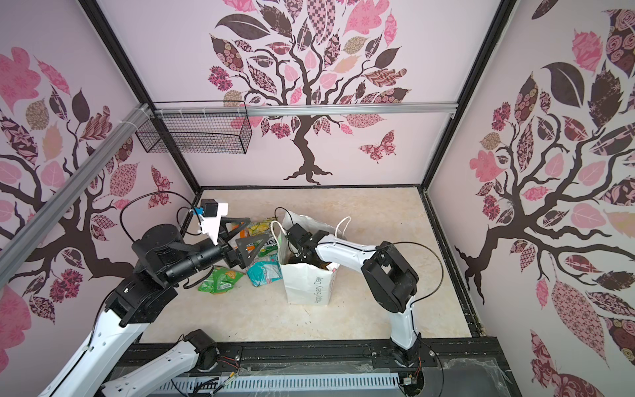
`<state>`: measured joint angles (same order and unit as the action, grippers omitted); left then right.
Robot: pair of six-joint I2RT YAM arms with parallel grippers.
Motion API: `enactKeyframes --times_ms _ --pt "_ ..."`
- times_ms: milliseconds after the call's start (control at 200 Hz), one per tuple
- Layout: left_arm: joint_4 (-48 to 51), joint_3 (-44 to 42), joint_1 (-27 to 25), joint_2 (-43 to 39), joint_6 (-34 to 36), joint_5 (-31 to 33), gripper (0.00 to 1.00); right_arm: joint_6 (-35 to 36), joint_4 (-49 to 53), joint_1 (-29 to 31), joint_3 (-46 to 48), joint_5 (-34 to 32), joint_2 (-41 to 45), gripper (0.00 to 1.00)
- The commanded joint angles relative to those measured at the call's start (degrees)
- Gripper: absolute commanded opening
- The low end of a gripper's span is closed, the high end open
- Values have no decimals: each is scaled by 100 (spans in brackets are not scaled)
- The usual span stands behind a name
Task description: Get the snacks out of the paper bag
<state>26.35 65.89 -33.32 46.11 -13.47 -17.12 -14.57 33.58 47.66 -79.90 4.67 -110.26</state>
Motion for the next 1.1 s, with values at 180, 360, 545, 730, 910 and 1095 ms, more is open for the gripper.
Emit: enactKeyframes --times_ms 180,360,545,730,910,1095 --pt "-49 -134 -12 31 30 27 98 142 79 7 -180 -1173 -9 85" --pt "-2 -115 -14 43 63 24 99 183 -210 6 -159 -1262 -458 87" --pt "12 -205 -15 -42 56 69 99 233 -379 -19 -69 -1145 -752 77" --pt "24 -204 -13 -49 73 71 99 235 -468 -67 94 -1029 -645 50" --pt "2 -208 -13 -22 45 56 99 235 -494 -65 160 -993 -377 28" --pt "2 -224 -8 -31 51 60 98 238 -440 -67 168 -985 -101 17"
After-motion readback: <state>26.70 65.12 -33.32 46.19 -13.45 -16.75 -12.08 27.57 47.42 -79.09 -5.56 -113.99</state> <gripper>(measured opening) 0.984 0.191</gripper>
